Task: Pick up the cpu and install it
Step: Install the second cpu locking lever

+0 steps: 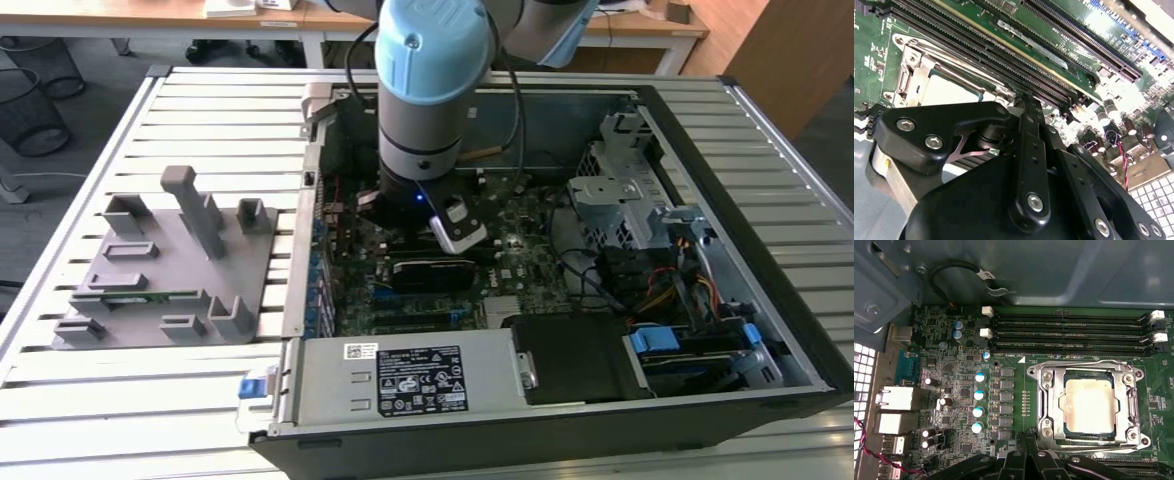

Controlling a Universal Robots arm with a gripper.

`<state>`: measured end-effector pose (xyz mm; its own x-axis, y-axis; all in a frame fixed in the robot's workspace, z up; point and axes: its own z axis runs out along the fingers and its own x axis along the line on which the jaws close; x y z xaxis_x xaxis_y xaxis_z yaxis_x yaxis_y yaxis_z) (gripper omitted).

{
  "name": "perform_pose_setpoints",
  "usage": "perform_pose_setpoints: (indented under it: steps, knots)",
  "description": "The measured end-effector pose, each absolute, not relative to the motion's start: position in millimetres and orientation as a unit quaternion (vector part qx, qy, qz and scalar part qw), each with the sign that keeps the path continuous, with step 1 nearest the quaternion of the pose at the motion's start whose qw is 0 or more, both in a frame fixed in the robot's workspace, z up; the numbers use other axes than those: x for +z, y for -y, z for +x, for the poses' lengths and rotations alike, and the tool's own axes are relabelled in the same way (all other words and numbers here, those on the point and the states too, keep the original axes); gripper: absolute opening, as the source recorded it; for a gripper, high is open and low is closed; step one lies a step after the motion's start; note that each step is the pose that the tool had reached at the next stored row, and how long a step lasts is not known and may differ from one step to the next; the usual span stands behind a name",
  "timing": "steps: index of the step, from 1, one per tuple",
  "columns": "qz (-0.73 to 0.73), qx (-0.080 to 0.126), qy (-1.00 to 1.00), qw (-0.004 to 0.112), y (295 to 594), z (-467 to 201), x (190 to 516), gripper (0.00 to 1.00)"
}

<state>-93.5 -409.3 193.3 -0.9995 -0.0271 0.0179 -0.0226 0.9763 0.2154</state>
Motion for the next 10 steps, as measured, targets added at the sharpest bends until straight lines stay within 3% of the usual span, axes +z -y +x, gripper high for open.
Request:
perform_pose_setpoints:
  steps: [10]
  knots:
    - [0.013,-0.108,0.994,0.01,408.9,-94.6,199.7,0.11]
